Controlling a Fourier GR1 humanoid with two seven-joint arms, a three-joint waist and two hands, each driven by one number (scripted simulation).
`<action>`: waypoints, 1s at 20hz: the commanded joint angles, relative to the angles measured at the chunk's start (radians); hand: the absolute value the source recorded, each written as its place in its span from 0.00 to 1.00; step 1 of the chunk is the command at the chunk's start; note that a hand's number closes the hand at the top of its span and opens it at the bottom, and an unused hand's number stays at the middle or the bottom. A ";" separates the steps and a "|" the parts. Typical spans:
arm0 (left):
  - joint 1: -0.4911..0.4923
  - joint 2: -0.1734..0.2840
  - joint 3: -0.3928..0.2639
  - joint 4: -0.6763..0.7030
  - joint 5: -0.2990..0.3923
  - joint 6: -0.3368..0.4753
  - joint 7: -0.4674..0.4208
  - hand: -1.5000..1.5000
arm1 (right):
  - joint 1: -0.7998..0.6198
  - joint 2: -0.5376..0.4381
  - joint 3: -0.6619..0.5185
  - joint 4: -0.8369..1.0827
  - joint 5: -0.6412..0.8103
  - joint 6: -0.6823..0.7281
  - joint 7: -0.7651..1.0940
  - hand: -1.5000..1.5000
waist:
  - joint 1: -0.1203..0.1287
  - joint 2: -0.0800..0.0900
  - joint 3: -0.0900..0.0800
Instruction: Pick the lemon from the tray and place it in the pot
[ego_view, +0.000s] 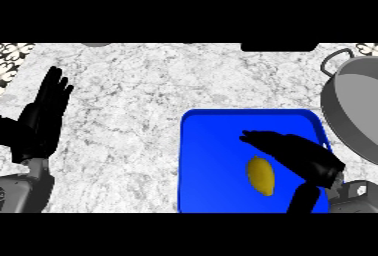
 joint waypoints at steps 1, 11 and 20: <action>0.054 -0.056 -0.006 -0.013 -0.043 -0.003 -0.061 0.50 | 0.027 0.043 -0.024 0.045 0.068 -0.005 -0.064 0.00 | 0.001 0.000 0.000; -0.005 -0.037 0.076 0.020 -0.048 -0.080 -0.005 0.50 | 0.051 0.156 -0.004 0.186 0.270 -0.077 -0.123 0.00 | 0.000 0.000 0.000; 0.049 -0.085 0.044 -0.117 -0.078 -0.045 0.083 0.50 | 0.008 0.144 0.064 0.233 0.387 -0.115 -0.308 1.00 | 0.006 -0.002 0.000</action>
